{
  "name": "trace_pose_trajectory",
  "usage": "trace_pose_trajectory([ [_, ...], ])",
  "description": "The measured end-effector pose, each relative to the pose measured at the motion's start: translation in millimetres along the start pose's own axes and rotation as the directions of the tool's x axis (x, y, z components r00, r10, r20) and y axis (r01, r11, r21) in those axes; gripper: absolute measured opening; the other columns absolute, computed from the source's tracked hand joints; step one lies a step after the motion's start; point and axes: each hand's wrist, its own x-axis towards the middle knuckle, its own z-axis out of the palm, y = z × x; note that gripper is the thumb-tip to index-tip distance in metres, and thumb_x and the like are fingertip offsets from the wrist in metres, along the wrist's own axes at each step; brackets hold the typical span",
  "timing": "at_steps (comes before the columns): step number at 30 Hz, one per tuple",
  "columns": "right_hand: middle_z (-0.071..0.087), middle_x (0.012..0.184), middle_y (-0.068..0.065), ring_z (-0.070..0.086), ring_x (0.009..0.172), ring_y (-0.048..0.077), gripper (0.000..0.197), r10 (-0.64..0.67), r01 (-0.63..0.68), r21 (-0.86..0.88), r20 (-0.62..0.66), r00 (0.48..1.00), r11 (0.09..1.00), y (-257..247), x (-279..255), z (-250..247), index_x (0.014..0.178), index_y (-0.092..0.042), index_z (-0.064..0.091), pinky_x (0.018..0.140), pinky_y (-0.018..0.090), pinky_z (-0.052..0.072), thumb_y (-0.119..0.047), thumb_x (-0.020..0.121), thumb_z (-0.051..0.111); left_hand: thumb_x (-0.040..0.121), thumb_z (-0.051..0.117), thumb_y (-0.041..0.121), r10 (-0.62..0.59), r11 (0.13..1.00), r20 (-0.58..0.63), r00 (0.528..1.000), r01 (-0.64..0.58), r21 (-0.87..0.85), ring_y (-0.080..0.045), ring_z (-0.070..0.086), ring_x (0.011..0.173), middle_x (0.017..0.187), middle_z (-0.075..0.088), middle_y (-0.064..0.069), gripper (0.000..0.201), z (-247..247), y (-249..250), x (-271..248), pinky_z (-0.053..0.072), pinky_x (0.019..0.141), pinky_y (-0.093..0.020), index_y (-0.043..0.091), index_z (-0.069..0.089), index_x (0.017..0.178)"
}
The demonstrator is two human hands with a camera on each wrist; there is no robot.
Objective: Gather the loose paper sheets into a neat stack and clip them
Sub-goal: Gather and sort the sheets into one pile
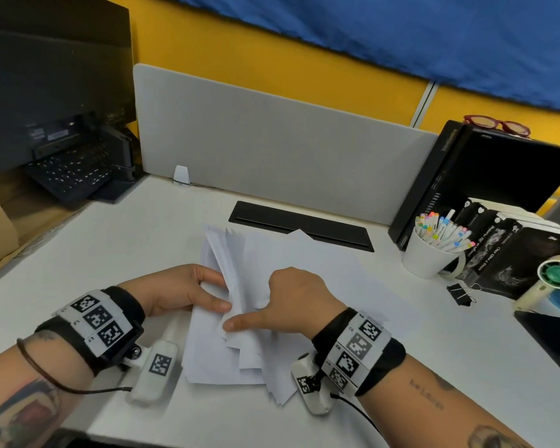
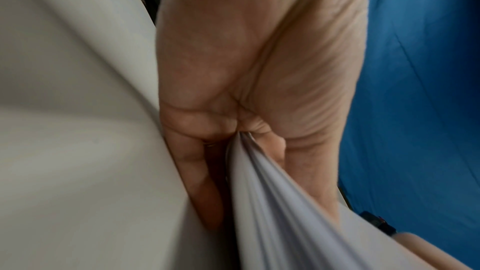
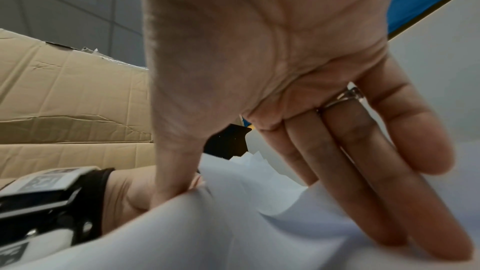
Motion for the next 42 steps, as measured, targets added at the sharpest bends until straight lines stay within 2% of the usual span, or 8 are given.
trace_pose_trajectory([
  [9, 0.05, 0.062, -0.003, 0.051, 0.064, 0.019, 0.055, -0.031, 0.033, 0.046, -0.039, 0.999, 0.998, 7, 7, 8, 0.063, -0.018, 0.044, 0.061, 0.03, 0.038, -0.056, 0.101, 0.034, 0.079, 0.082, 0.007, -0.044, 0.998, 0.012, 0.999, 0.045, -0.032, -0.031, 0.07, 0.115, 0.122, 0.074, -0.014, 0.04, -3, 1, -1, 0.05, 0.107, -0.045, 0.012, 0.077, 0.118],
  [14, 0.054, 0.064, 0.002, 0.05, 0.061, 0.021, 0.04, 0.055, -0.041, 0.247, -0.046, 0.997, 0.968, 32, 16, 5, 0.065, -0.01, 0.051, 0.056, 0.029, 0.039, -0.029, 0.099, 0.041, 0.081, 0.081, 0.032, -0.067, 0.991, -0.034, 0.997, 0.062, -0.119, -0.028, 0.071, 0.114, 0.122, 0.075, -0.012, 0.045, 0, 3, -1, 0.049, 0.108, -0.043, 0.007, 0.074, 0.118],
  [21, 0.071, 0.077, 0.013, 0.072, 0.074, 0.03, 0.052, 0.338, -0.085, 0.648, -0.277, 0.899, 0.757, 85, 4, -9, 0.081, 0.002, 0.064, 0.076, 0.045, 0.06, -0.049, 0.091, 0.065, 0.013, 0.098, 0.058, -0.061, 0.993, -0.232, 0.971, 0.036, -0.112, -0.026, 0.076, 0.1, 0.107, 0.08, -0.006, 0.111, -1, -13, 18, 0.054, 0.099, -0.041, 0.009, 0.076, 0.111],
  [27, 0.077, 0.08, -0.001, 0.075, 0.077, 0.012, 0.041, 0.236, 0.089, 0.828, -0.259, 0.937, 0.554, 86, -18, -4, 0.093, -0.016, 0.074, 0.079, 0.03, 0.061, -0.035, 0.063, 0.094, 0.068, 0.089, 0.032, -0.1, 0.989, -0.236, 0.967, 0.07, -0.132, -0.028, 0.077, 0.095, 0.107, 0.079, -0.011, 0.051, 5, -6, 14, 0.057, 0.08, -0.033, 0.004, 0.076, 0.108],
  [32, 0.074, 0.09, -0.01, 0.07, 0.085, 0.001, 0.049, -0.011, 0.133, 0.499, -0.241, 0.97, 0.856, 60, -28, 8, 0.103, -0.021, 0.071, 0.075, 0.019, 0.058, -0.043, 0.064, 0.091, 0.012, 0.098, 0.055, -0.098, 0.989, -0.225, 0.969, 0.069, -0.132, -0.026, 0.077, 0.095, 0.106, 0.08, -0.008, 0.11, 0, -9, 15, 0.057, 0.081, -0.033, 0.007, 0.077, 0.108],
  [36, 0.06, 0.074, -0.013, 0.059, 0.074, 0.008, 0.011, -0.114, 0.141, 0.183, -0.152, 0.982, 0.973, 52, -27, 13, 0.088, -0.021, 0.072, 0.063, 0.024, 0.047, -0.026, 0.078, 0.072, 0.032, 0.103, 0.041, -0.1, 0.982, -0.159, 0.982, 0.072, -0.177, -0.029, 0.074, 0.107, 0.116, 0.077, -0.012, 0.097, -2, -7, 11, 0.054, 0.098, -0.04, 0.003, 0.075, 0.116],
  [39, 0.052, 0.097, -0.01, 0.049, 0.089, 0.009, 0.006, -0.065, 0.096, 0.268, -0.123, 0.99, 0.959, 58, -22, 18, 0.087, -0.02, 0.071, 0.071, 0.018, 0.038, -0.024, 0.084, 0.071, 0.066, 0.088, 0.013, -0.079, 0.982, -0.076, 0.994, 0.064, -0.178, -0.03, 0.07, 0.116, 0.124, 0.073, -0.015, 0.059, -5, -7, 8, 0.05, 0.107, -0.044, 0.004, 0.072, 0.122],
  [42, 0.052, 0.107, -0.006, 0.05, 0.095, 0.015, 0.007, -0.044, 0.063, 0.405, -0.057, 0.997, 0.912, 62, -17, 19, 0.097, -0.017, 0.06, 0.078, 0.024, 0.04, -0.022, 0.093, 0.063, 0.055, 0.095, 0.011, -0.076, 0.984, -0.005, 0.997, 0.074, -0.164, -0.03, 0.071, 0.114, 0.123, 0.073, -0.019, 0.056, -8, -7, 5, 0.056, 0.098, -0.037, 0.003, 0.079, 0.108],
])
